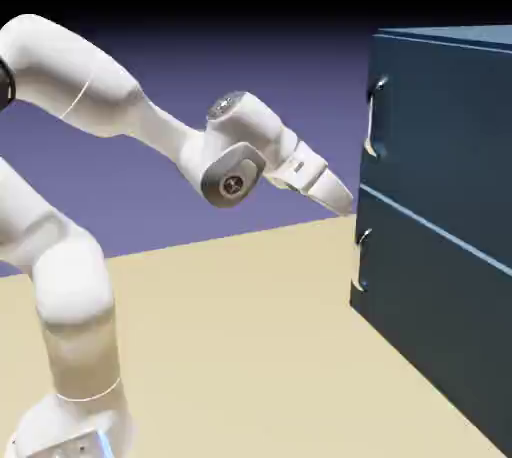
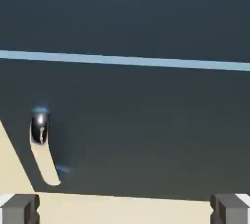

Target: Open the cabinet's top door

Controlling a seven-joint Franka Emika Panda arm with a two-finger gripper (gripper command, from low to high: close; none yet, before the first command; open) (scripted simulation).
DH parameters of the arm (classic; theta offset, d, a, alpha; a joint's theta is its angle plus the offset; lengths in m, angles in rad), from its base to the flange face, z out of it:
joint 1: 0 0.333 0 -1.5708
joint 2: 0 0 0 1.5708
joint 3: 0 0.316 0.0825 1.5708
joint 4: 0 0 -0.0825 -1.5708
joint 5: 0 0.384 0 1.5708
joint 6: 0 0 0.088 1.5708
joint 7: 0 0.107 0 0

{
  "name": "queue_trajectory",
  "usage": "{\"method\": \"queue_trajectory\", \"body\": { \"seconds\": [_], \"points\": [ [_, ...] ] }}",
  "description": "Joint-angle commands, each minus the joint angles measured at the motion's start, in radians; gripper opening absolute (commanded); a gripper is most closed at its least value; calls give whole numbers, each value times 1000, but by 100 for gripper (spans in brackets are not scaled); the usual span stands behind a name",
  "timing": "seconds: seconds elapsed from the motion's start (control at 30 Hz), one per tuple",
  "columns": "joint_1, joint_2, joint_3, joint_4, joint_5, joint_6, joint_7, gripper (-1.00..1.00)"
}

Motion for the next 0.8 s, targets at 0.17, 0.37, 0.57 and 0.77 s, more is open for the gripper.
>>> {"method": "queue_trajectory", "body": {
  "seconds": [0.17,0.37,0.57,0.77],
  "points": [
    [-114,-51,118,54,261,-20,-161,0],
    [-228,-102,237,108,522,-40,-323,0],
    [-342,-152,355,162,783,-61,-484,0],
    [-456,-203,474,216,1044,-81,-646,0]
  ]
}}
